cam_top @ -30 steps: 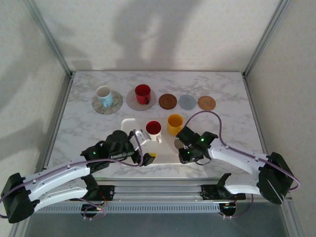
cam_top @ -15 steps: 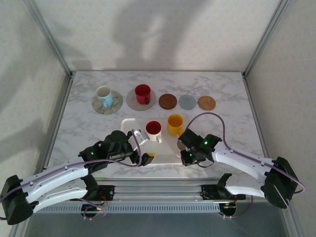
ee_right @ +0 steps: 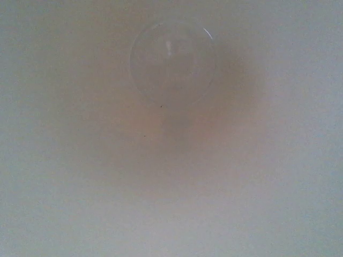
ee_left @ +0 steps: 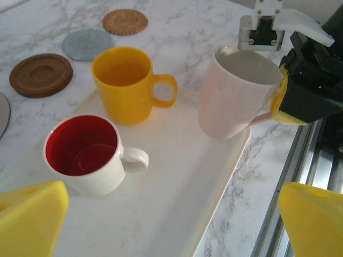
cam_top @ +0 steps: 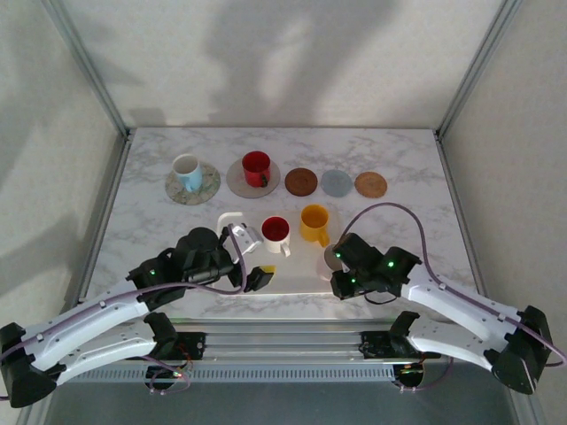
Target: Place the cup by the coaster
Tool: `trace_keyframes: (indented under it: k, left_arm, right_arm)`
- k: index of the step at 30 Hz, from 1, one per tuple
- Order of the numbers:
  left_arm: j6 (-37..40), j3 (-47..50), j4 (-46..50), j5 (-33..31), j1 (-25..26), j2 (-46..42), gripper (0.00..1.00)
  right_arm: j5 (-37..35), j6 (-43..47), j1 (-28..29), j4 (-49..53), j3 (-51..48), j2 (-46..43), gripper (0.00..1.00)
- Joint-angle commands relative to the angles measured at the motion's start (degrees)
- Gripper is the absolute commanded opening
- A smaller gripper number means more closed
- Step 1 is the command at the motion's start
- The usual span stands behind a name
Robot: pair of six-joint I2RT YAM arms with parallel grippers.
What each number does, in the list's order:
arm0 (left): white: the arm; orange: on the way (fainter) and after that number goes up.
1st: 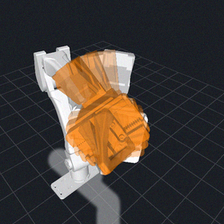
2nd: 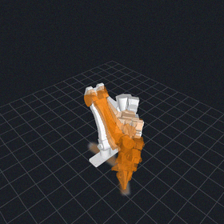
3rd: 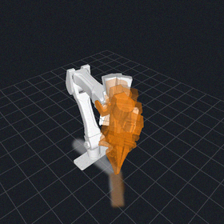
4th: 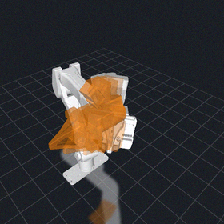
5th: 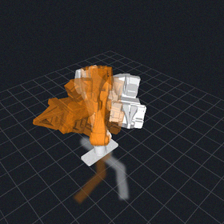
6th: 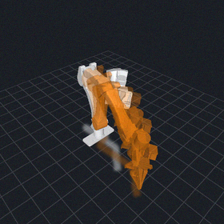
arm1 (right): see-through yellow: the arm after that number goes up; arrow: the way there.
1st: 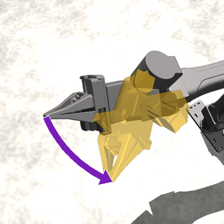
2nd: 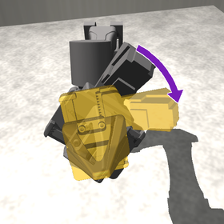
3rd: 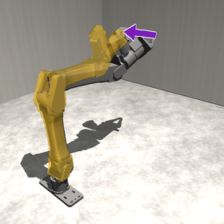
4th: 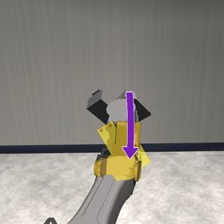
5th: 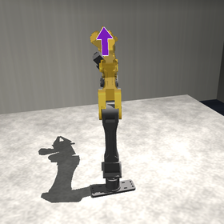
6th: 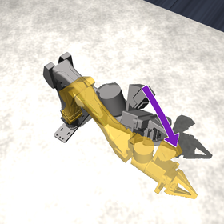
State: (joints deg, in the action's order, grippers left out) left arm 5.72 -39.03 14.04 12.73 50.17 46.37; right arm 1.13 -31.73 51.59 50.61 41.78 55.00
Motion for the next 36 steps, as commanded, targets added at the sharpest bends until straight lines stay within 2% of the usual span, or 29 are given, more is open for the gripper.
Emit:
trace_keyframes:
  k: [1,5,9,16,23,27,34,36]
  left_arm:
    - [-0.96,-3.41,2.43,-2.78,0.33,-0.42,1.00]
    - [-0.80,-6.85,3.37,-6.49,0.28,0.74,1.00]
    - [-2.93,-11.42,3.55,-10.53,0.33,2.23,1.00]
    - [-6.33,-18.79,5.00,-16.15,0.28,5.74,1.00]
    - [-4.37,-18.81,0.47,-19.23,-0.44,5.71,1.00]
    - [-6.16,-19.03,-0.25,-15.95,-4.03,6.50,1.00]
    - [-6.91,-17.99,-1.16,-7.24,-11.79,8.56,1.00]
    - [-6.50,-17.10,-2.81,-7.32,-12.89,9.11,1.00]
  right_arm:
    - [-1.70,0.61,0.51,-0.28,3.68,-3.33,0.00]
    - [-2.86,0.93,0.46,1.24,8.23,-4.93,0.00]
    - [-4.17,2.36,0.46,3.79,15.51,-2.82,0.00]
    - [-6.87,7.34,0.20,6.51,29.88,5.11,0.00]
    - [-7.12,10.65,-2.03,11.27,42.70,15.28,0.00]
    - [-6.84,10.49,-5.32,15.39,49.69,22.21,0.00]
    - [-4.52,10.70,-8.53,13.39,54.84,29.62,0.00]
    - [-4.62,11.03,-8.53,13.60,56.23,31.83,0.00]
